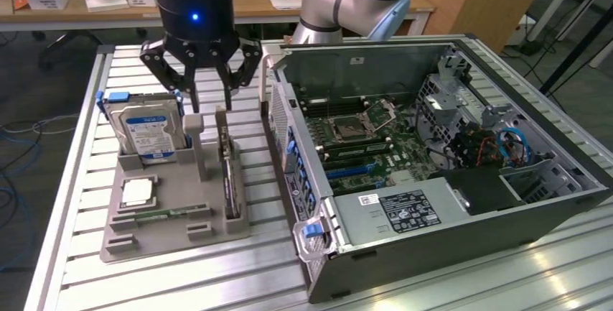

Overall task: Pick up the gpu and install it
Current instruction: 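Pick up the gpu and move the gpu toward the slot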

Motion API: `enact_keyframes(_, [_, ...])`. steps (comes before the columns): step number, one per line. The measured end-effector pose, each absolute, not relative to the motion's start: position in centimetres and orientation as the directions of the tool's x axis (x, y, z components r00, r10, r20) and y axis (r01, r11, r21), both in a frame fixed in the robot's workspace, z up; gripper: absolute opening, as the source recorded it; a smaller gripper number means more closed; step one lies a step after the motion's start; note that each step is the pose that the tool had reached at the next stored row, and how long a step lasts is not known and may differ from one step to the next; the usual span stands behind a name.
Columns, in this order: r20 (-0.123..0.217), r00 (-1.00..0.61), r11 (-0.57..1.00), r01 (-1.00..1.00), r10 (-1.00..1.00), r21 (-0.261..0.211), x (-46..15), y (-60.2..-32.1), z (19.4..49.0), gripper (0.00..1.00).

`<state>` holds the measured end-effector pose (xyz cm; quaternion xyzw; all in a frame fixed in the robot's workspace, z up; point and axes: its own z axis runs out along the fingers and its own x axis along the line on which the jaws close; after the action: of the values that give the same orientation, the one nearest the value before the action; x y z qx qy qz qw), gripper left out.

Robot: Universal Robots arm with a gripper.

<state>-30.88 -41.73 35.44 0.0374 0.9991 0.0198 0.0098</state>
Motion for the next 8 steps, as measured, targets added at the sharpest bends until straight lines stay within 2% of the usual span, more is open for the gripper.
enact_keyframes(8, [-0.018, -0.997, 0.996, 0.074, 0.075, 0.040, -30.88, -42.40, 35.44, 0.49])
